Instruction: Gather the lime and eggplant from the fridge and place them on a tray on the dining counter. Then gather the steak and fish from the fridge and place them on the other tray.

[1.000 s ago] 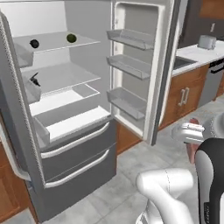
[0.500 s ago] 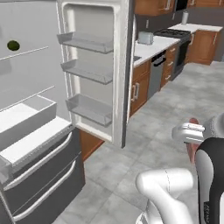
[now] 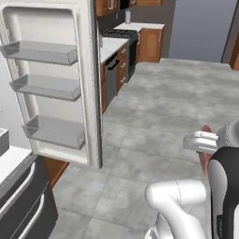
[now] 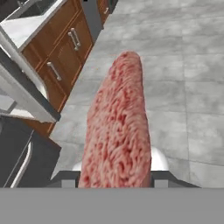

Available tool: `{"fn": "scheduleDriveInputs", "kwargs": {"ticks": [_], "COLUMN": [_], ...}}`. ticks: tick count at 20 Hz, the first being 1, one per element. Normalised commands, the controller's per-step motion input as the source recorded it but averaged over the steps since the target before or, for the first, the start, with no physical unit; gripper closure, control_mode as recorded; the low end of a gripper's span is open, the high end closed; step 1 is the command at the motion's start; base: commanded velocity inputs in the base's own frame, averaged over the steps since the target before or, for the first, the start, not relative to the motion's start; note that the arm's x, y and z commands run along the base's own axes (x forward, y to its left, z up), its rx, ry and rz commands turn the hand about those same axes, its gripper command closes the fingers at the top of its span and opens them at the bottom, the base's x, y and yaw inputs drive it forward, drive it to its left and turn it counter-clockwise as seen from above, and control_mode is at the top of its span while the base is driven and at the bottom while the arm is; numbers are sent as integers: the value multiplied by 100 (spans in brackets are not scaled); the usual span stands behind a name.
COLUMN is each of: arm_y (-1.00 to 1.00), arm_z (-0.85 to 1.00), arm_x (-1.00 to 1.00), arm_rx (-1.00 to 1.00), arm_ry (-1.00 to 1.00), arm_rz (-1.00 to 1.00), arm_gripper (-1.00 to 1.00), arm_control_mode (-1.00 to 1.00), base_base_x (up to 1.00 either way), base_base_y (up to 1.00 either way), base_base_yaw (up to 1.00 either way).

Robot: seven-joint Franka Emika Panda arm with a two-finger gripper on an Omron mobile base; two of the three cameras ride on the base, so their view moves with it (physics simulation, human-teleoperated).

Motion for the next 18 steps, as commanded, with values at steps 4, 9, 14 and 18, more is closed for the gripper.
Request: {"fn": "scheduleDriveInputs", "kwargs": {"ticks": [4, 9, 14, 18], "arm_y": [0, 0, 0, 0], "arm_z": [0, 0, 0, 0], "arm_x": [0, 0, 0, 0], "arm_rx": [0, 0, 0, 0], "arm_ry": [0, 0, 0, 0], "arm_rz": [0, 0, 0, 0], "arm_gripper": [100, 100, 100, 100], "arm_control_mode": [100, 100, 100, 100], "base_base_x": [4, 6, 16, 25], "base_base_y": [-10, -14, -18, -31], "base_base_yaw": [-49, -47, -45, -42]}}
